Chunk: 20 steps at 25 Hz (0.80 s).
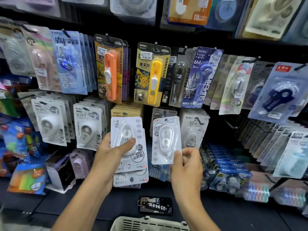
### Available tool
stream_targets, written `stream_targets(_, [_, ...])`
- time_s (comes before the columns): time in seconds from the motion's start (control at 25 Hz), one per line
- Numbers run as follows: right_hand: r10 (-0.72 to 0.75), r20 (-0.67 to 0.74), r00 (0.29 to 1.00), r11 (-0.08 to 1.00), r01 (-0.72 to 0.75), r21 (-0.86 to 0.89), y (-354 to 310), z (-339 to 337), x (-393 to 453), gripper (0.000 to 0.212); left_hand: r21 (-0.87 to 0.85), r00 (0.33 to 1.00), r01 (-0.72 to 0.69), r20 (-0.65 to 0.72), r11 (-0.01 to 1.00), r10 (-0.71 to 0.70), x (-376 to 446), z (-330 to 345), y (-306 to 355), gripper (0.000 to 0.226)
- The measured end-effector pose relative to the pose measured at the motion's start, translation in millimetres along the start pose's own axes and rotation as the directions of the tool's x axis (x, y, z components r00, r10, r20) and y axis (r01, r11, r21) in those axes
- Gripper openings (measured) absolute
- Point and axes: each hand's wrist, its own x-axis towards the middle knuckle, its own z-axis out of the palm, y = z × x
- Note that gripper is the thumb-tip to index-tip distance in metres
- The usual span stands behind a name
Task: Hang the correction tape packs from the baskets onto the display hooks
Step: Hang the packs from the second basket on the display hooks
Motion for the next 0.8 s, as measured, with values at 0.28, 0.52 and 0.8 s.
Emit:
stream_targets(0.28, [0.311,0.123,0.942,0.918,-0.332,0.219,-2.7,5.1,32.0,0.015,0.009,0.996,0.022,-0.086,1.000,-0.022,-0.9,0.0,0.5,0.054])
stream_targets(0.52, [0.242,0.474,0.847,0.925,-0.349,0.151,-4.3,10.2,30.2,0.063,0.008,0.994,0.047,-0.104,0.999,-0.046,-0.1,2.0,2.8,0.075])
stream_targets(0.8, [0.025,0.565,0.825,0.895,-0.271,0.356,-39.3,12.6,38.8,0.061,0.259,0.963,0.047,0.246,0.965,-0.113,-6.7,0.3,8.1,0.067])
